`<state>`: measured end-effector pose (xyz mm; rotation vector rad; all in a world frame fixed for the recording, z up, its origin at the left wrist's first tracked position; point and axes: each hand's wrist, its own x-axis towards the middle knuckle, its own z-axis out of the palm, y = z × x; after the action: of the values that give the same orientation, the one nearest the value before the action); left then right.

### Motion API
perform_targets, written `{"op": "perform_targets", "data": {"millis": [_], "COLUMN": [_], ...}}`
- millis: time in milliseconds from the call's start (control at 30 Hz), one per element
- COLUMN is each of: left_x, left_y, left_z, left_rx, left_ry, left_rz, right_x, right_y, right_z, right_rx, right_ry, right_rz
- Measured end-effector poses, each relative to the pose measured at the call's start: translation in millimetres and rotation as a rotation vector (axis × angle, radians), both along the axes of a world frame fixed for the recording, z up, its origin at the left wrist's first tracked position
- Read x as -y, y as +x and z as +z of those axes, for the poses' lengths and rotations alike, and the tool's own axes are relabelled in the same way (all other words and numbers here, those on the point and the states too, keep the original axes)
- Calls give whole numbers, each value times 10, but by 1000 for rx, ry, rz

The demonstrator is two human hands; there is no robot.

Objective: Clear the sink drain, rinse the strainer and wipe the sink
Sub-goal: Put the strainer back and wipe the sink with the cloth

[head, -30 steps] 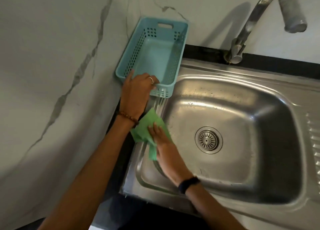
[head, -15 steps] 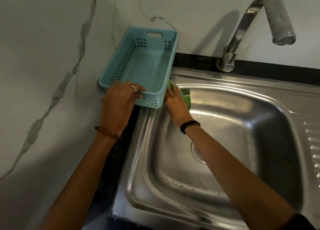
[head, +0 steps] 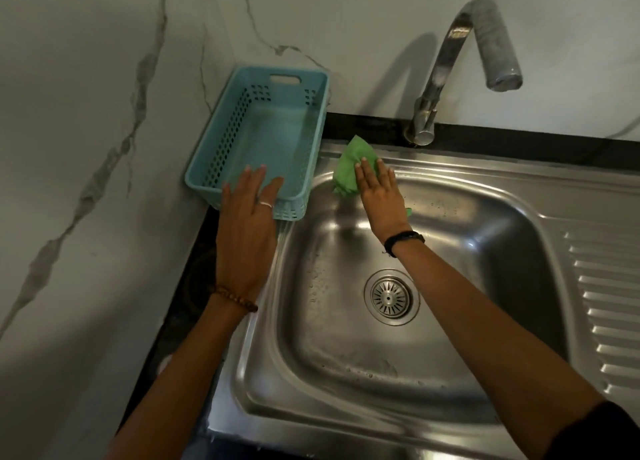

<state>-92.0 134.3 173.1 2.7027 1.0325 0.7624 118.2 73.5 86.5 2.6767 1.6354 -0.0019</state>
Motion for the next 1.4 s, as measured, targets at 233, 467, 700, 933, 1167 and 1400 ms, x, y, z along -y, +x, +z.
{"op": "perform_targets", "data": {"millis": [233,467,700,933,1167,1400], "left_x": [553,894,943,999,1025,954], "left_y": [-204,-371,-425,-511,-623,-863], "left_z": [-450,-779,-733,-709,-597,-524], "left_rx": [-404,-832,-976,-876,-750,-271], "left_ry": [-337,-718,-620,-643,-666,-699], "left_rz": [-323,-536,-571,-504,-483,-290], "right_x": [842,1775,2083,2742,2885,2018], "right_y": [521,848,512,-479,-1243,-2133], "right_z": [27,140,240,345,528,679], "right_rx": [13,-15,-42,-92,-278,-559], "right_ry": [-72,-156,-214,-263,-310,-191], "right_rz": [-250,-497,-617,-778,-813,-441]}}
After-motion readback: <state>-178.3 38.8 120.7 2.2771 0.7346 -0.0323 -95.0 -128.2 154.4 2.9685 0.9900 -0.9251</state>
